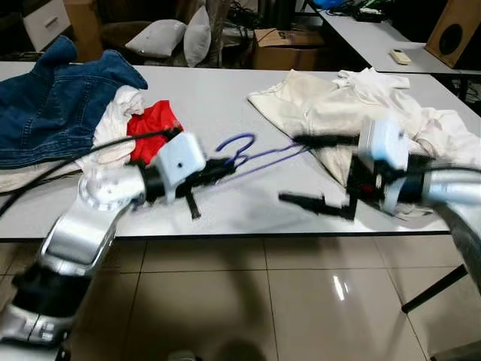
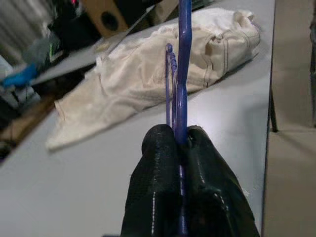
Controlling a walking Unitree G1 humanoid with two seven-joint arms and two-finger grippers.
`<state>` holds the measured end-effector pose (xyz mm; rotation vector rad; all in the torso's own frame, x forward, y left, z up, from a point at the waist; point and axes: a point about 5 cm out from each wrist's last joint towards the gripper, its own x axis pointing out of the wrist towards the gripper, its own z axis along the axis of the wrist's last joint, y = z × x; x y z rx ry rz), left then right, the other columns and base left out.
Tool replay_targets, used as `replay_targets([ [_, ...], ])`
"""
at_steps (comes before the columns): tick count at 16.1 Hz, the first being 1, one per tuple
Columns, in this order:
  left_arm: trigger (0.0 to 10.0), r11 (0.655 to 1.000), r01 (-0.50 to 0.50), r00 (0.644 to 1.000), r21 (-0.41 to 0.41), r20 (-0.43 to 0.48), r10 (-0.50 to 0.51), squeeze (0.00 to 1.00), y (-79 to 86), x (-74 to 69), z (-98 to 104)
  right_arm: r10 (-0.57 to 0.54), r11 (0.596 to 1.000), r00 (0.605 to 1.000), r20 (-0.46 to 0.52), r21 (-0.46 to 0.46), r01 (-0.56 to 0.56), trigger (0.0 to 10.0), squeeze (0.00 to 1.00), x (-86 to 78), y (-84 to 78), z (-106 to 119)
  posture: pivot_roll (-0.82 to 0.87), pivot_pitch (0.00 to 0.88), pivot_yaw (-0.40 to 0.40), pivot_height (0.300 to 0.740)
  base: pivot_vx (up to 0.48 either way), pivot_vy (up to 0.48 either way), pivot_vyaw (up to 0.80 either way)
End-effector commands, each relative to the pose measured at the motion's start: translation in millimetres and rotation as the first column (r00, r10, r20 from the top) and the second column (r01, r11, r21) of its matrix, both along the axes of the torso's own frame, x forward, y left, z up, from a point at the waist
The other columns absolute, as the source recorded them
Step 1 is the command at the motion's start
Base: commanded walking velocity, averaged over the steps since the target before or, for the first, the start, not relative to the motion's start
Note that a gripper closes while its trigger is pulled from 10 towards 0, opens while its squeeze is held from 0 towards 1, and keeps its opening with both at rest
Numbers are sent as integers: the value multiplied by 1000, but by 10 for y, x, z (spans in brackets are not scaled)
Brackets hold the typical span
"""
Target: Hang hanger
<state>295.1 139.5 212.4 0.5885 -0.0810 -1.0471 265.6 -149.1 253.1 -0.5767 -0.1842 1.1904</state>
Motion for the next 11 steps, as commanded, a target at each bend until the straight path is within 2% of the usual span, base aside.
replay_targets([
  [1,0,997,60,998,48,-1,-60,0,-36,-3,22,23,1000,1000,14,-17,-23,10000,0,26,21,6,37,0,-16,740,0,0,0],
  [4,0,987,142,990,80,-18,-141,0,-79,-35,90,55,998,998,-4,-41,-55,10000,0,66,59,-33,42,0,-17,740,0,0,0],
  [5,0,976,195,981,95,-32,-193,0,-84,-58,156,86,994,996,-19,-70,-87,4392,0,90,66,-63,42,0,-16,740,0,0,0],
  [6,0,971,215,976,103,-39,-212,0,-82,-64,179,98,992,995,-26,-79,-100,4392,0,99,66,-71,42,0,-16,740,0,0,0],
  [7,0,963,238,971,124,-48,-234,0,-74,-62,222,122,987,991,-48,-95,-126,1765,0,111,56,-76,42,0,-14,740,0,0,0],
  [9,0,951,273,962,146,-70,-265,0,-84,-57,266,158,978,983,-91,-125,-169,0,0,126,38,-78,45,0,-14,740,0,0,0],
  [11,0,943,299,954,146,-81,-290,0,-114,-67,293,168,974,982,-91,-137,-179,0,0,154,83,-73,48,0,-11,740,0,0,0],
])
